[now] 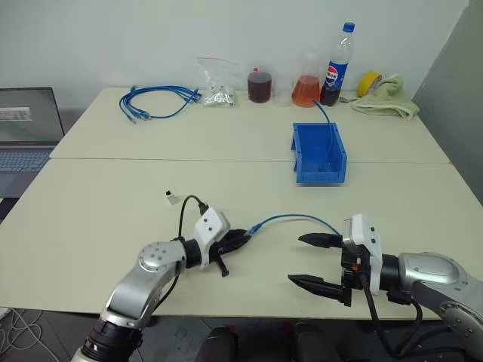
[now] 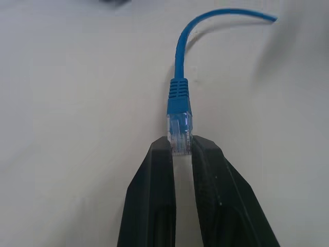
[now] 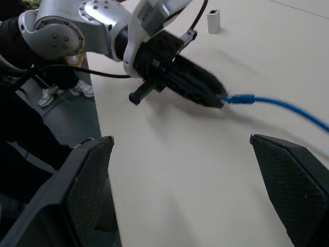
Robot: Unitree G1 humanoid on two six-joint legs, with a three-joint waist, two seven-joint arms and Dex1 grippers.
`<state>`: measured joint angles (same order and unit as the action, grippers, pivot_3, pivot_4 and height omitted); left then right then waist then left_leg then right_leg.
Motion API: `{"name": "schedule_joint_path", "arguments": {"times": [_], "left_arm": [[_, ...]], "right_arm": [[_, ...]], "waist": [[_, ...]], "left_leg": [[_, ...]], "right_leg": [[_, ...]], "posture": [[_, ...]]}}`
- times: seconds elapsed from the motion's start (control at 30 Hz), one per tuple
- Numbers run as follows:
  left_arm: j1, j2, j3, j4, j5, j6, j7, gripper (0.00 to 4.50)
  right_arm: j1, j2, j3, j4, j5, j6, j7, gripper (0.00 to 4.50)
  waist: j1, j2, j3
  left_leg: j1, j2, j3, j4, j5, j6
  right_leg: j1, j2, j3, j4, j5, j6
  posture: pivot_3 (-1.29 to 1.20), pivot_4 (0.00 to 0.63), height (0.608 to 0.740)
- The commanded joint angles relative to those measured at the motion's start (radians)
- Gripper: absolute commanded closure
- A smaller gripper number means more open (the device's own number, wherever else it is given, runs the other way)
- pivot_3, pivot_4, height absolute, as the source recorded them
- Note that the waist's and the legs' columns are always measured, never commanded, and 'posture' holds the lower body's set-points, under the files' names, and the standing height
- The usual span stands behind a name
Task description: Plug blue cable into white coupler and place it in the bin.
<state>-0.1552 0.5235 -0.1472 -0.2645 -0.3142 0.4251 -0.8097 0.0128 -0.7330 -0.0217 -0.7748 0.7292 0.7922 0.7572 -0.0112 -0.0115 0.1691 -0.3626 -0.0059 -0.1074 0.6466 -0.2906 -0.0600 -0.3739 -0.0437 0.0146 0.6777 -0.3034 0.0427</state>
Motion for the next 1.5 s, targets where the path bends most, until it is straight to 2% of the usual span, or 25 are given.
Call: {"name": "schedule_joint_path", "arguments": {"times": [0.03, 0.17, 0.37, 0.67, 1.2, 1.5], "left_arm": [[-0.023, 0.005, 0.044, -0.056, -0.095, 0.028, -0.054, 4.30], [-0.053, 0.034, 0.070, -0.114, -0.176, 0.079, -0.104, 4.30], [-0.090, 0.059, 0.094, -0.153, -0.293, 0.197, -0.125, 4.30], [-0.081, 0.087, 0.097, -0.169, -0.337, 0.229, -0.139, 4.30], [-0.068, 0.114, 0.105, -0.156, -0.368, 0.219, -0.171, 4.30], [-0.067, 0.113, 0.098, -0.166, -0.368, 0.216, -0.171, 4.30]], "right_arm": [[0.011, 0.041, 0.023, 0.017, -0.034, -0.066, -0.022, 0.00], [0.019, 0.147, 0.066, 0.092, -0.059, -0.120, -0.064, 0.00], [-0.013, 0.215, 0.032, 0.184, 0.058, -0.069, -0.049, 0.00], [-0.098, 0.263, 0.029, 0.214, 0.144, -0.040, -0.067, 0.00], [-0.212, 0.327, 0.093, 0.298, 0.147, -0.016, -0.055, 0.00], [-0.222, 0.323, 0.093, 0.308, 0.159, 0.006, -0.039, 1.76]], "waist": [[-0.001, 0.000, 0.000], [-0.010, -0.001, 0.001], [-0.017, -0.002, 0.002], [-0.018, -0.002, 0.002], [-0.019, -0.002, 0.002], [-0.018, -0.001, 0.002]], "left_leg": [[0.000, 0.000, 0.000, 0.000, 0.000, 0.000], [0.000, 0.000, 0.000, 0.000, 0.000, 0.000], [0.000, 0.000, 0.000, 0.000, 0.000, 0.000], [0.000, 0.001, 0.000, 0.000, 0.000, 0.000], [0.000, 0.001, 0.000, -0.001, 0.000, 0.000], [-0.001, 0.001, 0.000, -0.001, 0.000, 0.000]], "right_leg": [[0.000, 0.000, 0.000, 0.000, 0.000, 0.000], [0.000, 0.000, 0.000, -0.001, 0.000, 0.000], [0.000, 0.000, 0.001, 0.000, 0.000, 0.000], [-0.001, 0.001, 0.001, 0.000, 0.000, 0.000], [-0.002, 0.001, 0.001, 0.000, 0.000, 0.000], [-0.002, 0.001, 0.002, 0.000, 0.000, 0.000]], "posture": [[0.00, 0.150, 0.740], [0.00, 0.150, 0.740], [0.00, 0.150, 0.740], [0.00, 0.150, 0.740], [0.00, 0.150, 0.740], [0.00, 0.150, 0.740]]}}
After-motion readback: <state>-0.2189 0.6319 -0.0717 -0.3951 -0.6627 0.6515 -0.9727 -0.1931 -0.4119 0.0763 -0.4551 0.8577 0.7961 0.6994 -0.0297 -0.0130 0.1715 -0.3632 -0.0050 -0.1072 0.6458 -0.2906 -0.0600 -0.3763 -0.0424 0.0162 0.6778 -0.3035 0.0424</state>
